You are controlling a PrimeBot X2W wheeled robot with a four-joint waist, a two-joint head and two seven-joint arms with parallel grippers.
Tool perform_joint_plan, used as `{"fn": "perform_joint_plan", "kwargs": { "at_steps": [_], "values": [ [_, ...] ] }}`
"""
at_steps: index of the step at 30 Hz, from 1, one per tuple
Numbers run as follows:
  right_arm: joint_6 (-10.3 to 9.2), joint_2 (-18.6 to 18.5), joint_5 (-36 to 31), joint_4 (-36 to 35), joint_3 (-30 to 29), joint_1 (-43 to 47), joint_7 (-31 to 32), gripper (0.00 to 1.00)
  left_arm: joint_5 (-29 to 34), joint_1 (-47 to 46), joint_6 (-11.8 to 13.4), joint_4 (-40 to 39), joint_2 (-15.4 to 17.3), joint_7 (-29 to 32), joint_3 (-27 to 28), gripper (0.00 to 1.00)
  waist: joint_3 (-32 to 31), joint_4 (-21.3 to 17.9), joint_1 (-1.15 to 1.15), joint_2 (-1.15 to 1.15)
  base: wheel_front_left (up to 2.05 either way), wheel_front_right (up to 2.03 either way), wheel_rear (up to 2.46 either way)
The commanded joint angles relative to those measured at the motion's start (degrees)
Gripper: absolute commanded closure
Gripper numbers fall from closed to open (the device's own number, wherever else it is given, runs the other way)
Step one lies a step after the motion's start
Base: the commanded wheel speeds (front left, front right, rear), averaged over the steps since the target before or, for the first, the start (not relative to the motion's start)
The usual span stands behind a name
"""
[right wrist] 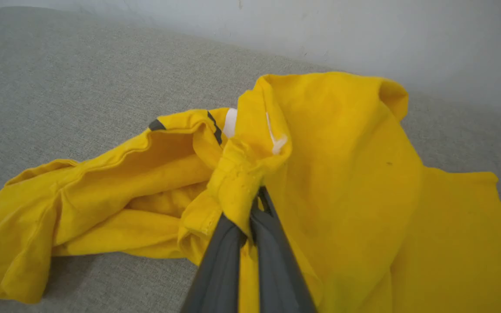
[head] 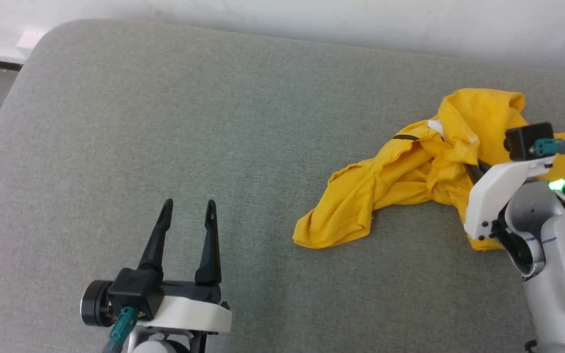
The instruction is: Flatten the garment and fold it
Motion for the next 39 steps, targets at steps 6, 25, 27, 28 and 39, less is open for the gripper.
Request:
{"fn": "perform_joint_plan", "kwargs": {
  "at_steps": [6, 25, 27, 28, 39],
  "values": [
    [-0.05, -1.03, 3.17, -6.63, -0.88, -0.62, -0.44, 1.00, 0.11, 0.42, -0.02, 0.14, -0.11, -0.27, 0.68, 0.00, -1.80, -2.57, 0.00, 0.00, 0.00, 0.00, 0.00],
    [-0.05, 5.07, 13.11, -41.04, -29.08, 45.75, 26.39, 1.00, 0.26, 1.76, -1.31, 0.93, -0.10, -0.27, 1.79, 0.00, -3.98, -11.06, 0.00, 0.00, 0.00, 0.00, 0.00],
    [-0.05, 4.68, 10.71, -38.91, -29.25, 50.50, 27.88, 1.00, 0.44, 1.50, -1.51, 1.12, -0.10, -0.27, 1.93, 0.00, -3.87, -11.42, 0.00, 0.00, 0.00, 0.00, 0.00],
    [-0.05, 5.07, 10.21, -37.77, -29.80, 51.45, 27.51, 1.00, 0.48, 1.41, -1.56, 1.19, -0.10, -0.27, 2.04, 0.00, -3.85, -11.61, 0.00, 0.00, 0.00, 0.00, 0.00],
    [-0.05, 6.85, 8.68, -31.93, -25.57, 42.24, 12.68, 0.00, 0.74, 1.13, -2.41, 2.34, -0.11, -0.27, 1.94, 0.00, -4.11, -11.51, 0.00, 0.00, 0.00, 0.00, 0.00]
  ]
}}
